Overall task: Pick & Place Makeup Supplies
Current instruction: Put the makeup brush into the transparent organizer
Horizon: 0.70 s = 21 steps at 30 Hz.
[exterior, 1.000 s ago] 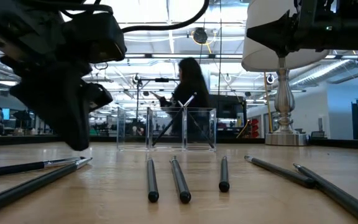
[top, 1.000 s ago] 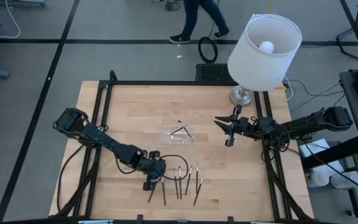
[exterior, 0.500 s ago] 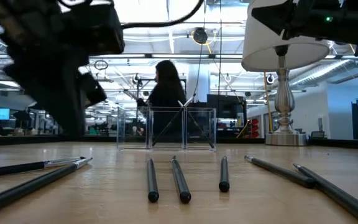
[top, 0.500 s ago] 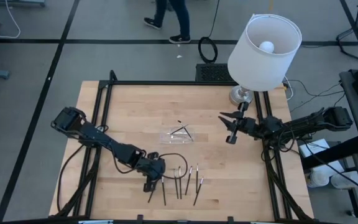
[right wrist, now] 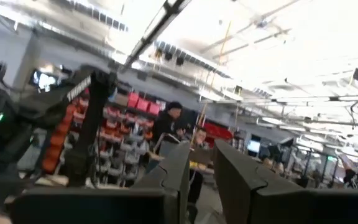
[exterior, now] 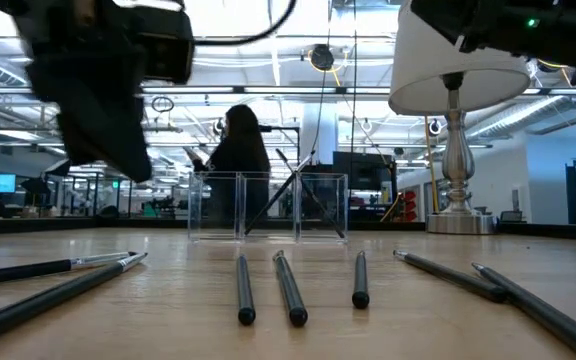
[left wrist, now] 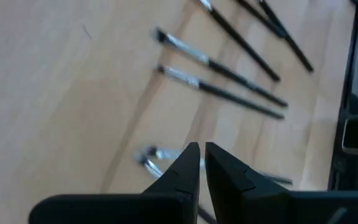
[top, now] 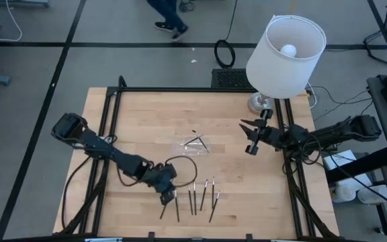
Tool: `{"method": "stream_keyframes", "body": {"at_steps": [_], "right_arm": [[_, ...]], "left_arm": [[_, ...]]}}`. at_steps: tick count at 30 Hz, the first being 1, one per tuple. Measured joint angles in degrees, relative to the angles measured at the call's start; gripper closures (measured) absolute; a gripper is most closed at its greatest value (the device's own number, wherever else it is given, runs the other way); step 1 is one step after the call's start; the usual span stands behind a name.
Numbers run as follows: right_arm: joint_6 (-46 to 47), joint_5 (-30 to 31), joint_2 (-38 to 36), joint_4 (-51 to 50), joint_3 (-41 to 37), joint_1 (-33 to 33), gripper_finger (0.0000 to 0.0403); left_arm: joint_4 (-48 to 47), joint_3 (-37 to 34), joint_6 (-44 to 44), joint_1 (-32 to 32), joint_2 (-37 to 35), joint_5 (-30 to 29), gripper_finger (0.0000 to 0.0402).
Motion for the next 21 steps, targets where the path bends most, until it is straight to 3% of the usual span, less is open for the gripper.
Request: {"method": "stream_keyframes", "body": {"at_steps": [8, 16, 21], "right_arm": [[0.85, -0.07, -1.76, 0.46, 0.0, 1.96, 0.0344], [0.37, -0.04, -1.74, -0.24, 0.0, 1.95, 0.0344], [0.09, -0.04, -1.74, -0.1, 0.0, 1.94, 0.0344]], "left_arm": [[-0.92, 0.0, -0.48, -5.0, 0.01, -0.98, 0.0371], [-2.79, 0.07, -6.49, -7.21, 0.04, -1.74, 0.0371], [-5.9, 5.48, -9.77, -12.28, 1.19, -4.48, 0.0371]]}}
